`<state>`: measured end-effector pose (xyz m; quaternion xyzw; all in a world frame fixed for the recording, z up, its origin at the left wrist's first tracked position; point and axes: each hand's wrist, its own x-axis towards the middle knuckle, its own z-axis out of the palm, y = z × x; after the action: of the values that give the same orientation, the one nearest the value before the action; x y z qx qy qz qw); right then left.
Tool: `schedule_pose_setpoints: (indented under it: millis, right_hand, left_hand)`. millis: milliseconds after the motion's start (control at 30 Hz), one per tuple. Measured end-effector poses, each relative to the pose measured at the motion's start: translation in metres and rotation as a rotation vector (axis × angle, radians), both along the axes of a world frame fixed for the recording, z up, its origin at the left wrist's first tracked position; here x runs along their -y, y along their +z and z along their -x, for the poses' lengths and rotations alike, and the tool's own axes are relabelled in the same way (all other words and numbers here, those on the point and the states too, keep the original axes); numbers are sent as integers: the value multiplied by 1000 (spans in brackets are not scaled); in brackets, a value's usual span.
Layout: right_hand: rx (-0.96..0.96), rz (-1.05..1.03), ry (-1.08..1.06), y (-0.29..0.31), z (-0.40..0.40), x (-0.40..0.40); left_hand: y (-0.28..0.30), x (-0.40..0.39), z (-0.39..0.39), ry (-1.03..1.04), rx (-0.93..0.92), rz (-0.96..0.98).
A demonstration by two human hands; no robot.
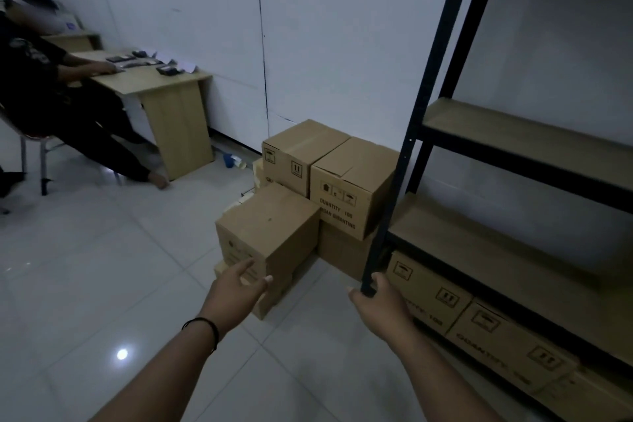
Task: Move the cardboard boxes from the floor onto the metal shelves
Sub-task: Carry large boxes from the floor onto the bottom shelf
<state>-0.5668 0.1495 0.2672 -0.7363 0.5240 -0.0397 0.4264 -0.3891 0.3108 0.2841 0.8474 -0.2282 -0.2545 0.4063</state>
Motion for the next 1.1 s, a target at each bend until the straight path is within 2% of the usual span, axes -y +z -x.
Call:
schedule_pose_setpoints:
  millis: [700, 1100]
  right_hand:
    - [31, -109, 17, -37, -240, 133]
    - [-44, -156, -246, -66, -370, 149]
  left_hand:
    - [-19, 114, -236, 39, 16, -93]
    - [-41, 151, -408, -149, -8, -131]
